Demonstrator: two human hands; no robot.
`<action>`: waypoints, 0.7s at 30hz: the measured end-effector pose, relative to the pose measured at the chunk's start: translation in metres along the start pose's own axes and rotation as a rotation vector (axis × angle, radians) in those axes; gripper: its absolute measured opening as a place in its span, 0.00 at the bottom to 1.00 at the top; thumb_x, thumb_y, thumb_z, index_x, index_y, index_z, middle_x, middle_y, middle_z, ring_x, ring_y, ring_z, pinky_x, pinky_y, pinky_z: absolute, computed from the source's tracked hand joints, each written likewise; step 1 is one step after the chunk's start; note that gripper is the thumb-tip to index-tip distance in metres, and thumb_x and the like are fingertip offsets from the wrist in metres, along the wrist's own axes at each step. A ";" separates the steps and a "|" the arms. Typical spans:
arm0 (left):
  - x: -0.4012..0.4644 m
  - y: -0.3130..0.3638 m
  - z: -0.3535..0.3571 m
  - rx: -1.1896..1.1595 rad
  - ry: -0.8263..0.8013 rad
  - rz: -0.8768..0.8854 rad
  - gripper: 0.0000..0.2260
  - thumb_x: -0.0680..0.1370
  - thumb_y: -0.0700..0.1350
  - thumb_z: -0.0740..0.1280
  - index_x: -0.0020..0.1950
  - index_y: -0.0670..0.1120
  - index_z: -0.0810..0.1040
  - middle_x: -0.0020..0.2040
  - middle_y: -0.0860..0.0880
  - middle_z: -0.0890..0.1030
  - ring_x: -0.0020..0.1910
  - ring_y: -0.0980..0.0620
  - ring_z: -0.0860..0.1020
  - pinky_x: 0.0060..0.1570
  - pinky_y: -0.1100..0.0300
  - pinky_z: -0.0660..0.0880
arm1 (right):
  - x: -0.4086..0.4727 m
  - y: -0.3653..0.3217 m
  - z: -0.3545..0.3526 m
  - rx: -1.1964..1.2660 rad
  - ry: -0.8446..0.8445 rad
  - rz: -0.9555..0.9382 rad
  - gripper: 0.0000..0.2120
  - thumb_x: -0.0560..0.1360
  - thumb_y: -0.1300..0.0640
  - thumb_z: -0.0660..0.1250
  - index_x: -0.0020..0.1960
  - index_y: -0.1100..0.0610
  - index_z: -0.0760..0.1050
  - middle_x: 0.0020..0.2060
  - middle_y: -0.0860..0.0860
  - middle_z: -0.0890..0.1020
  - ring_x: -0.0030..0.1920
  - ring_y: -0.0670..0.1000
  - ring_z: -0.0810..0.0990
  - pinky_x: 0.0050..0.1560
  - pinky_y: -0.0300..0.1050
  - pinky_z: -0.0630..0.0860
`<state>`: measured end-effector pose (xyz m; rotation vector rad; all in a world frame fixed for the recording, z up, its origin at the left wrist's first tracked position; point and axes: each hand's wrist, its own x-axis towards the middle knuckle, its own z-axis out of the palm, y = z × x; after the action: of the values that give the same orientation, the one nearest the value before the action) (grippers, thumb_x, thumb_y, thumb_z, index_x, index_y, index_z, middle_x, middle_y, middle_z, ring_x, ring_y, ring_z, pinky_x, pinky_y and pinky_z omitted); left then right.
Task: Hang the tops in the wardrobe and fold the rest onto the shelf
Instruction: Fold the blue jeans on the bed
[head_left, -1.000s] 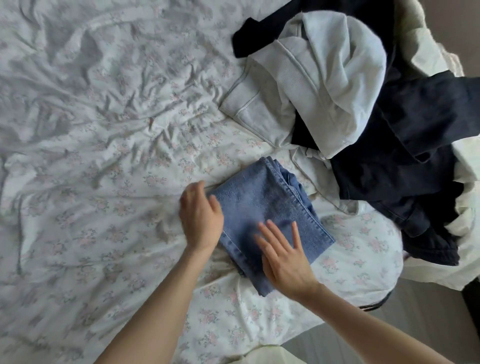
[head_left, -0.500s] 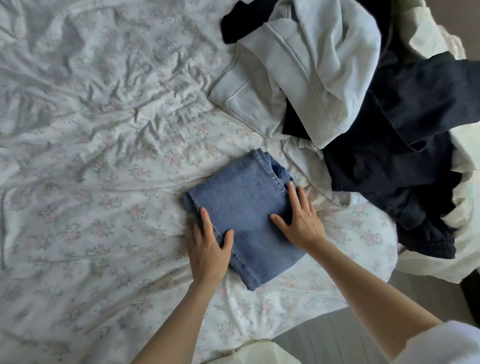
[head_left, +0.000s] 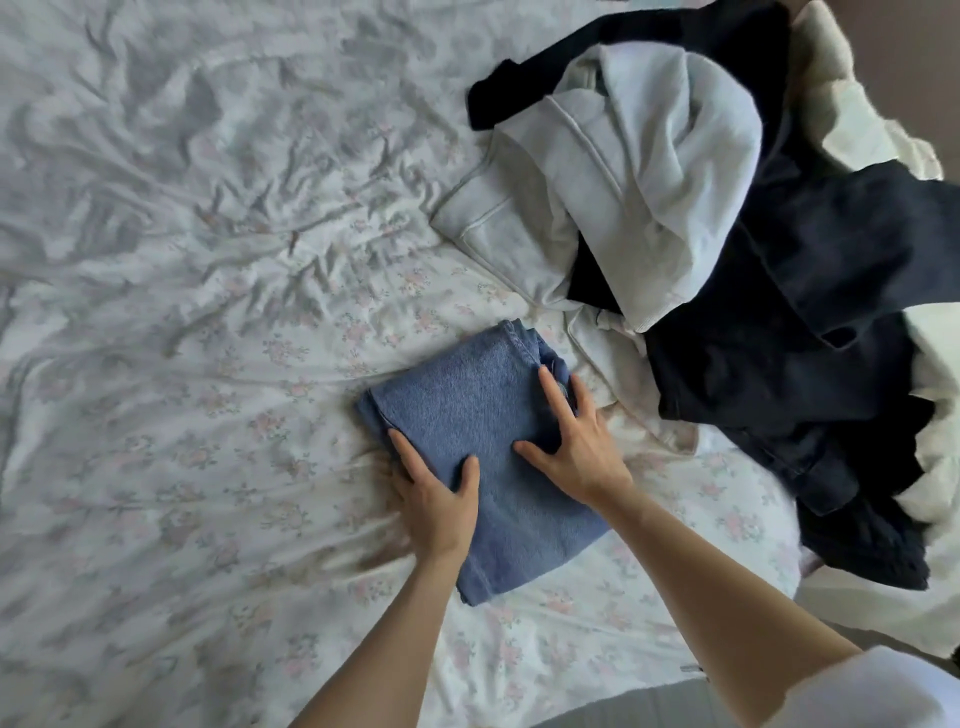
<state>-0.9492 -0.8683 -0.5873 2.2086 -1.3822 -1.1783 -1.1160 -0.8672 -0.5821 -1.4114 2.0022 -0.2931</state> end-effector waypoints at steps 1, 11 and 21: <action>0.005 -0.002 -0.002 -0.052 0.001 0.002 0.42 0.75 0.53 0.68 0.78 0.50 0.42 0.73 0.40 0.64 0.66 0.39 0.69 0.62 0.51 0.69 | 0.001 0.000 0.000 0.014 0.008 0.009 0.44 0.71 0.40 0.68 0.74 0.36 0.40 0.76 0.54 0.47 0.74 0.58 0.55 0.70 0.52 0.60; -0.007 0.034 -0.050 -0.458 0.211 -0.001 0.29 0.79 0.45 0.63 0.77 0.45 0.54 0.70 0.43 0.69 0.66 0.45 0.72 0.65 0.51 0.68 | -0.031 -0.065 -0.032 -0.009 0.361 -0.215 0.28 0.74 0.56 0.69 0.72 0.55 0.66 0.62 0.60 0.71 0.57 0.61 0.75 0.48 0.51 0.77; -0.024 0.119 -0.223 -0.639 0.605 0.110 0.18 0.82 0.50 0.58 0.71 0.47 0.67 0.62 0.46 0.78 0.59 0.45 0.75 0.51 0.63 0.65 | -0.042 -0.240 -0.117 0.432 0.431 -0.258 0.25 0.80 0.51 0.58 0.73 0.61 0.59 0.62 0.61 0.70 0.62 0.60 0.69 0.58 0.38 0.63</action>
<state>-0.8587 -0.9467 -0.3634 1.7729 -0.7320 -0.6825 -1.0005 -0.9450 -0.3510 -1.3975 1.9105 -1.1547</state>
